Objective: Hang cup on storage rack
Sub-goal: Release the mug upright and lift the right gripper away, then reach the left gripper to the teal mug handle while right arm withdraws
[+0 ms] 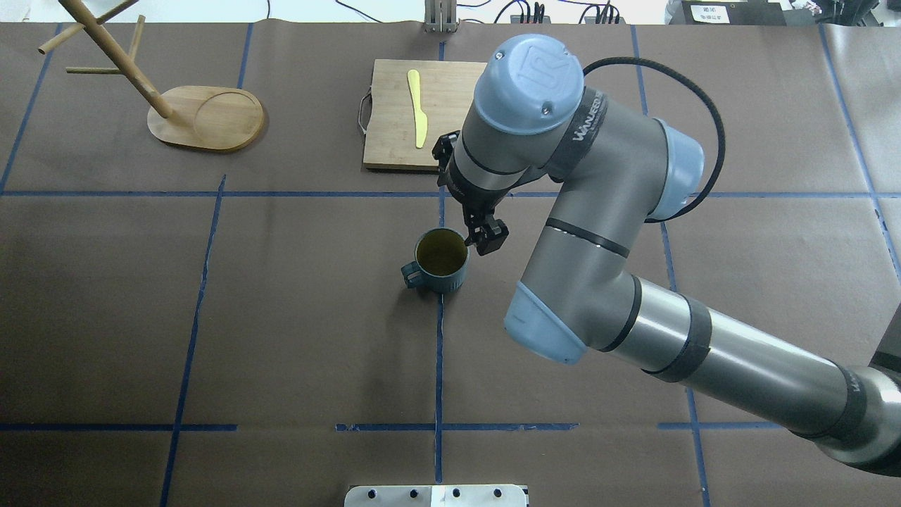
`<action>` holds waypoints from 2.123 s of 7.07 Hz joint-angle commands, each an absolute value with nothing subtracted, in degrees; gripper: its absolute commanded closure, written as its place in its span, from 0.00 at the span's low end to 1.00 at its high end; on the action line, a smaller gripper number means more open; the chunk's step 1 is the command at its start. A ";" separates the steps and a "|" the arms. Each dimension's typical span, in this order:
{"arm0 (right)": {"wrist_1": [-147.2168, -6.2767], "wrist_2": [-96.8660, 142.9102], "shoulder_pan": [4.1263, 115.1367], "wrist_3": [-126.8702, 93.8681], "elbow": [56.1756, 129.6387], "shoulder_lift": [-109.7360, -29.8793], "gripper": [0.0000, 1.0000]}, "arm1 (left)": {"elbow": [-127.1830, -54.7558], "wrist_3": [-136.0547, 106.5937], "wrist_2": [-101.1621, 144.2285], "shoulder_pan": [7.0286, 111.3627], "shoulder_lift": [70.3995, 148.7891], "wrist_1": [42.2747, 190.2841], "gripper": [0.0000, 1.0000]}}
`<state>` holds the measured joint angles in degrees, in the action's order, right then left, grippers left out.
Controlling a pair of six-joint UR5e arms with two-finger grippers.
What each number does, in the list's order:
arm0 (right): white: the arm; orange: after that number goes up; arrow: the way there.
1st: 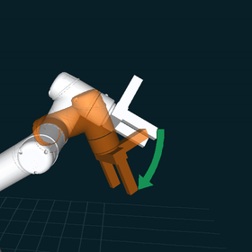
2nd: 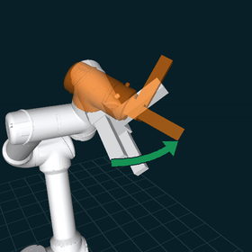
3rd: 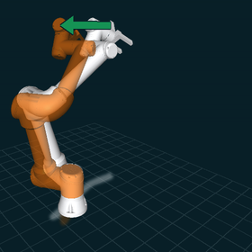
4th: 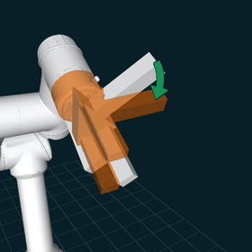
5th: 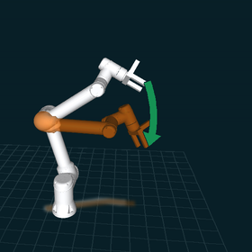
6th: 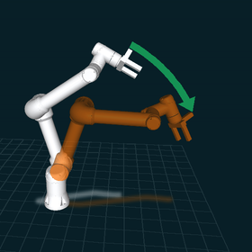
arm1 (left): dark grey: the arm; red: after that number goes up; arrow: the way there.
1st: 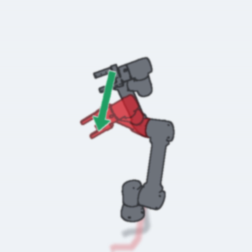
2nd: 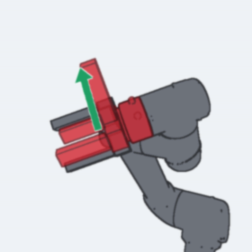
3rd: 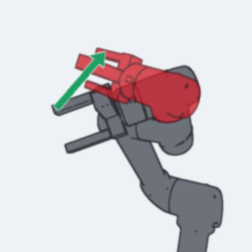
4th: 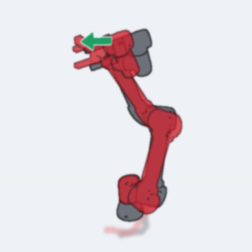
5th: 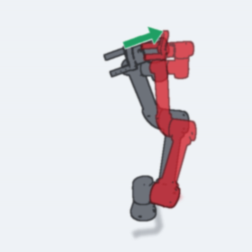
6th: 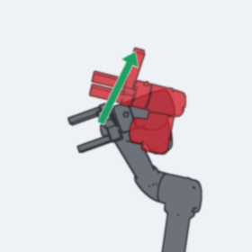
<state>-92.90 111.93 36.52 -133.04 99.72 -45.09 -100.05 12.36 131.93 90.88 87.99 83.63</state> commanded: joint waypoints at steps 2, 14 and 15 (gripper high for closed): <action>-96.15 112.06 42.61 -117.76 107.99 -52.44 0.00 | -106.58 9.34 133.06 83.35 88.15 84.37 0.00; -96.15 128.58 68.53 -19.59 99.86 -72.50 0.00 | -94.26 -20.21 122.24 44.07 113.47 136.14 0.00; -96.15 129.28 70.03 -12.81 98.89 -73.81 0.00 | -93.35 -20.21 114.51 39.94 114.08 137.19 0.00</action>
